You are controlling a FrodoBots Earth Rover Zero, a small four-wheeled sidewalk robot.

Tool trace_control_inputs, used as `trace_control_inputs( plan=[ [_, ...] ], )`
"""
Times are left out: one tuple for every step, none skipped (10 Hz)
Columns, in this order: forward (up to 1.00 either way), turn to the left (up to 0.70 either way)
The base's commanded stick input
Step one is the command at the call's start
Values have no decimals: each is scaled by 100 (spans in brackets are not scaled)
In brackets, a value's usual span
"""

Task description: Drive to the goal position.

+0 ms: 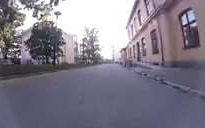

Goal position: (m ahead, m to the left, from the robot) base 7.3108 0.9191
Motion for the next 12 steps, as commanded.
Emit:
trace_control_inputs(
  plan=[
    [70, 0],
    [70, 0],
    [70, 0],
    [70, 0],
    [70, 0],
    [70, 0],
    [70, 0],
    [70, 0],
    [70, 0],
    [70, 0],
    [70, -26],
    [70, -22]
  ],
)
